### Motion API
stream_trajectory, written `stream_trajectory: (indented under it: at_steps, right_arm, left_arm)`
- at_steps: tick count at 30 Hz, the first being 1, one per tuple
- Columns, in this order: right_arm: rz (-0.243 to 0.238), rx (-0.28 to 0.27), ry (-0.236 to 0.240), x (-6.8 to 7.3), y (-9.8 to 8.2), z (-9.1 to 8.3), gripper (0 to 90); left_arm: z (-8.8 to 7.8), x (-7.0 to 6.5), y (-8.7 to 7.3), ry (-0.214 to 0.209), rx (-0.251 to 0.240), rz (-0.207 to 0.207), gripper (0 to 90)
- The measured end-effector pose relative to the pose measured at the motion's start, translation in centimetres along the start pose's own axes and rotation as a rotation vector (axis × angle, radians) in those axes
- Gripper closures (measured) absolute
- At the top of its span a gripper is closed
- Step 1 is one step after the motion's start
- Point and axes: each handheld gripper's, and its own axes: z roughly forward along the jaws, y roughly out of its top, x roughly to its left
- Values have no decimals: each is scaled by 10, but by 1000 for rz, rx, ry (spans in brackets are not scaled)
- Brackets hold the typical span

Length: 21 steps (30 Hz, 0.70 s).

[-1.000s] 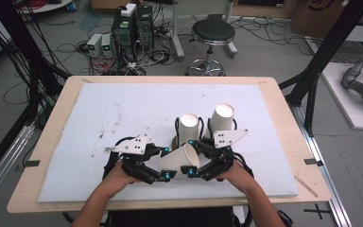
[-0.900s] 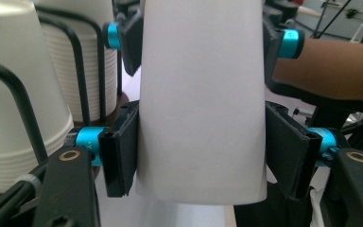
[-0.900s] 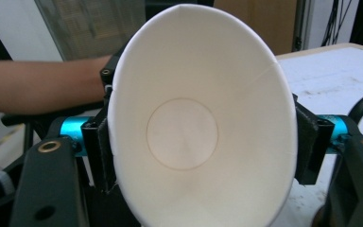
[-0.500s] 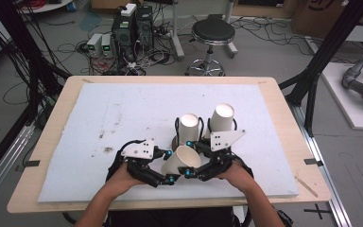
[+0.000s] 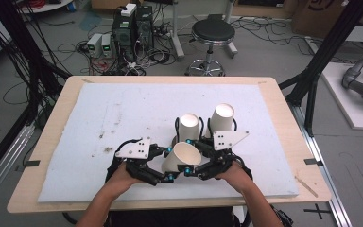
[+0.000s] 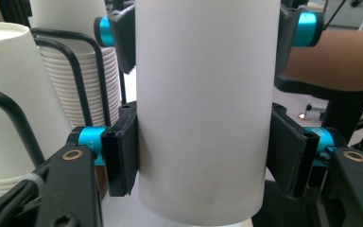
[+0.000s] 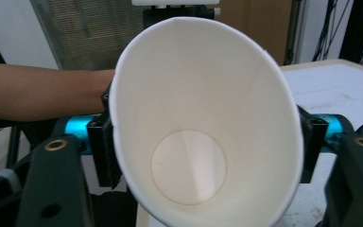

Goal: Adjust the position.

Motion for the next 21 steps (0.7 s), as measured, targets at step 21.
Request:
stream_trajectory:
  at_steps: [21]
  right_arm:
    - [47, 7, -32, 1, 2, 2, 186]
  left_arm:
    - [3, -2, -5, 13, -3, -30, 351]
